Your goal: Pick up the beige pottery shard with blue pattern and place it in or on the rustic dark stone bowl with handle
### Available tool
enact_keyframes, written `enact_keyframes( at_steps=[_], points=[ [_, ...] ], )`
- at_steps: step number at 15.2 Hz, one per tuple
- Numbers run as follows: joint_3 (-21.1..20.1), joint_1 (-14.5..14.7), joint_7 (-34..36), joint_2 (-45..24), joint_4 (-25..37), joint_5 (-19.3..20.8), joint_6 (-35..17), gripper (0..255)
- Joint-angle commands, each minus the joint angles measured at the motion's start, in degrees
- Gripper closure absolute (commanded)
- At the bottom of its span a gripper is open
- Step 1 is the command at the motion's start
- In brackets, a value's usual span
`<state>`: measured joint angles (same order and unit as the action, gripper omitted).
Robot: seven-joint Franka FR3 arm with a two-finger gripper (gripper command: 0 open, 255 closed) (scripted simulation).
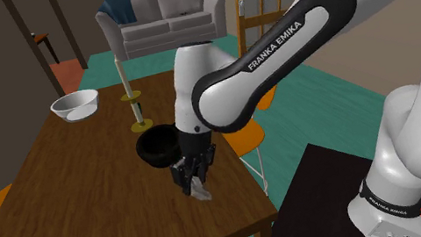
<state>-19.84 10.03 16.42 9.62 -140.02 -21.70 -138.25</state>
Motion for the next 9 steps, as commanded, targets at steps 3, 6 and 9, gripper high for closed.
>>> enact_keyframes(
  at_steps=[3, 6, 9],
  points=[
    [0.29, -0.12, 0.69, 2.16, 1.34, 0.32, 3.46, 255],
    [0.53, -0.23, 1.16, 3.47, 2.55, 0.6, 5.94, 255],
    [0.78, -0.35, 1.62, 4.65, 3.86, 0.89, 8.4, 255]
  ],
)
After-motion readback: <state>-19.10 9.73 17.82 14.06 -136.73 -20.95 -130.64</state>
